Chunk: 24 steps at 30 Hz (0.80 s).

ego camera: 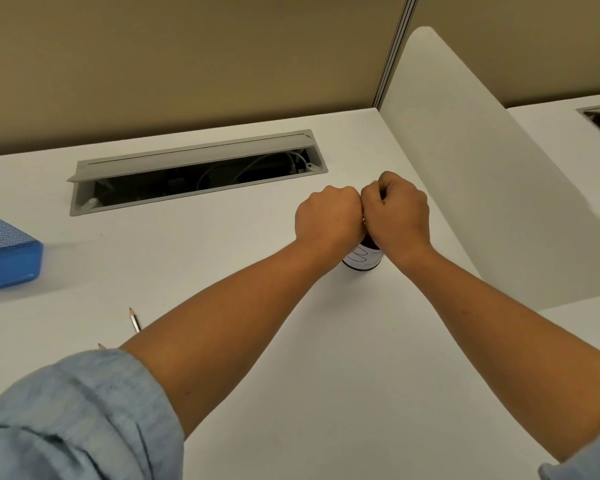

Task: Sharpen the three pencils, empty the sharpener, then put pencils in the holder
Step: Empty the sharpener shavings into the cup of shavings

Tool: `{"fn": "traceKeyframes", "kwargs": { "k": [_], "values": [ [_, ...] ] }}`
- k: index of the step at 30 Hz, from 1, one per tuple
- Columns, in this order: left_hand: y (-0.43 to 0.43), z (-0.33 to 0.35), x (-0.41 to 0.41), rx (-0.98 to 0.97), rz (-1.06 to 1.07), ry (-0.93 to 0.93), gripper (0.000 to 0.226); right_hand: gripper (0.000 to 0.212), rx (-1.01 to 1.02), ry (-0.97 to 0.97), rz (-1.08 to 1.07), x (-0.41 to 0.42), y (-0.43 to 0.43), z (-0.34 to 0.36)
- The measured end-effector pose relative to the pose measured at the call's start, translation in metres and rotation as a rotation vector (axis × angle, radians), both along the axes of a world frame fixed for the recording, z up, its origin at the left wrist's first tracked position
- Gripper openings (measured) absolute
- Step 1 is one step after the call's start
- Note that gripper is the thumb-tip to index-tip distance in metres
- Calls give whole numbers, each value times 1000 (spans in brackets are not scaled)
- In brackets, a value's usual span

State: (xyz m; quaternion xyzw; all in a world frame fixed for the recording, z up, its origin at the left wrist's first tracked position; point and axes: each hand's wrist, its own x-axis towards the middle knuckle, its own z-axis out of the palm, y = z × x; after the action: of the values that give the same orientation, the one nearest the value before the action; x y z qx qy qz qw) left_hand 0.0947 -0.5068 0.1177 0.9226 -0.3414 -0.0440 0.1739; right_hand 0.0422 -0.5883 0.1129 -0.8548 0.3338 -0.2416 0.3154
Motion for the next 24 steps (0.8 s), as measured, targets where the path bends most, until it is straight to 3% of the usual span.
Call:
{"fn": "traceKeyframes", "kwargs": {
  "k": [5,8,11,14,24],
  "values": [
    [2,7,8,75,-79,-71,4,34,156,26,76,-3,-14,4],
    [6,9,12,94,-138,-64,22,29,240,63,97,-9,-20,7],
    [12,17,21,72,-252,83,39,23,319,89,102,-17,-24,7],
    [19,23,28,-3,-347,222,31,20,370,102,86,-22,-27,8],
    [19,23,19,-78,-324,100,30,9,406,177,73,-31,-33,10]
  ]
}}
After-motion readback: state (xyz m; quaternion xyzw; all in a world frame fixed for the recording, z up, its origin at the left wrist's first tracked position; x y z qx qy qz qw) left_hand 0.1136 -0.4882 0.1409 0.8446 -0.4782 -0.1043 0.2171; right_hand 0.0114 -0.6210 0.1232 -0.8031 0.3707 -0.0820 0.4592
